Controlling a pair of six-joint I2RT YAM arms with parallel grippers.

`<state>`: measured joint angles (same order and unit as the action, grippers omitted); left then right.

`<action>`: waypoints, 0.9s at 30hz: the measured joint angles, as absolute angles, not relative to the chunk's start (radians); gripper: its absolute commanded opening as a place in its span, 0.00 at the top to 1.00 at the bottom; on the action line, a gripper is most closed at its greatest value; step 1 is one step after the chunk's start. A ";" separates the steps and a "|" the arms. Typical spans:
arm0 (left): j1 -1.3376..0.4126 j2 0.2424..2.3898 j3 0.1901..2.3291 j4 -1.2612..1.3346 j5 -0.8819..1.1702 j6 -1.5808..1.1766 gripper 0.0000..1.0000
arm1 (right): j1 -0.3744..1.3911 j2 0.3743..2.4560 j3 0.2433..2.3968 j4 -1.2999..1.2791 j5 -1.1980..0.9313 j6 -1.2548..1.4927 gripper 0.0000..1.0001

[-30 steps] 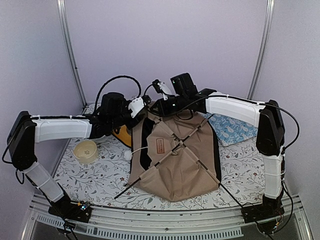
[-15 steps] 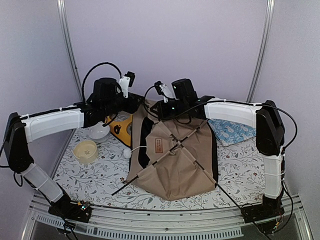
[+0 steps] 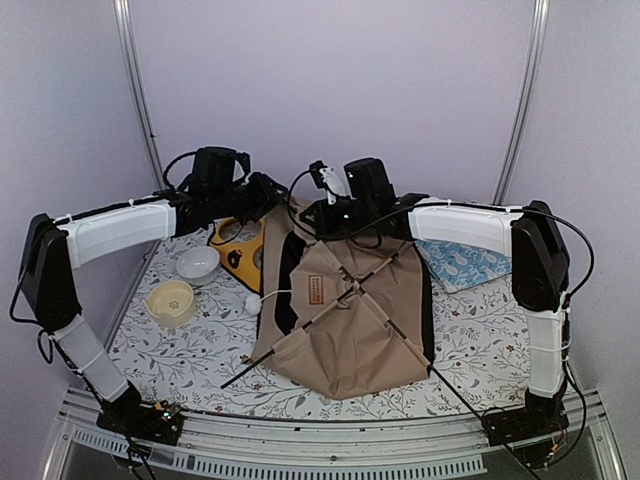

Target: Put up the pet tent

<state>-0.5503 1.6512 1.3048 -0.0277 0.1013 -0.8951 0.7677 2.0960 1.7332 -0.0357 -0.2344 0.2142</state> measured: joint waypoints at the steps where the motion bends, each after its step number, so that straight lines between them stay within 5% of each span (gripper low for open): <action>1: -0.550 1.655 1.305 -0.029 0.103 -0.921 0.65 | 0.768 2.096 1.732 -0.035 -0.234 0.214 1.00; 18: -0.530 1.768 1.333 -0.021 0.116 -1.105 0.75 | 0.779 2.096 1.729 -0.026 -0.220 0.218 1.00; 27: -0.522 1.785 1.370 -0.021 0.115 -1.111 0.92 | 0.781 2.096 1.728 -0.027 -0.218 0.217 1.00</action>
<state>-0.5224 1.7855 1.3705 -0.0208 0.1154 -1.1114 0.7807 2.0960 1.7275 -0.0265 -0.2180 0.2169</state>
